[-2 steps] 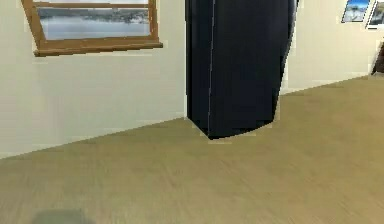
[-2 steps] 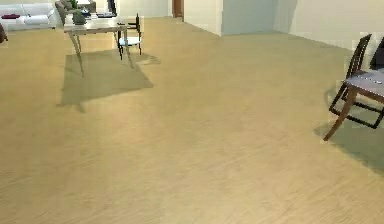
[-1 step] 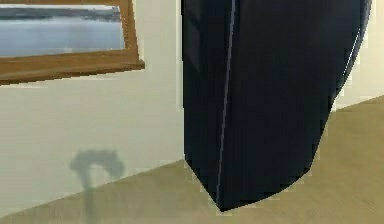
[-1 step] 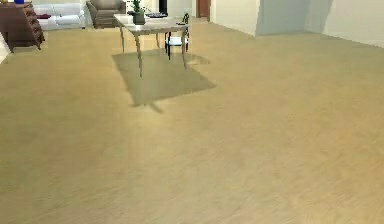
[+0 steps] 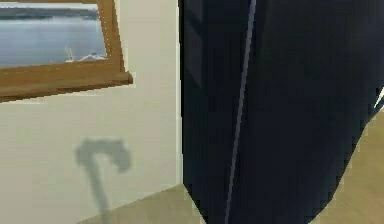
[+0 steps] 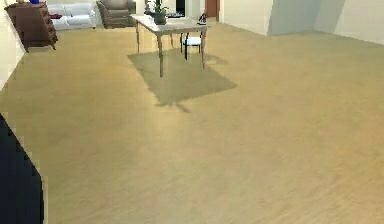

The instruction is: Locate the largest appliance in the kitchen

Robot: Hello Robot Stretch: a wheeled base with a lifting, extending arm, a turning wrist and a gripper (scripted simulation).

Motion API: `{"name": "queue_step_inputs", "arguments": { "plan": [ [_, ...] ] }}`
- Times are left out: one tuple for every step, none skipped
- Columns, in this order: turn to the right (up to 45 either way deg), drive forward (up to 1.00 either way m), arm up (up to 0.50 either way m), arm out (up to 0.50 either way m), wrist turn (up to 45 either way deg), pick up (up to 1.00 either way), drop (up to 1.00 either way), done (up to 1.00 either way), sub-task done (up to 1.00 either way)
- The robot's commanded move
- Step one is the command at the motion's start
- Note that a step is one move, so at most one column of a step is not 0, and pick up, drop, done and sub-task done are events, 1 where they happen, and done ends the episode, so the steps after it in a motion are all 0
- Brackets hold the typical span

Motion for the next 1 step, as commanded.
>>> {"name": "queue_step_inputs", "arguments": {
  "plan": [
    [21.0, 0.00, 0.00, 0.00, 0.0, 0.00, 0.00, 0.00, 0.00]
  ]
}}
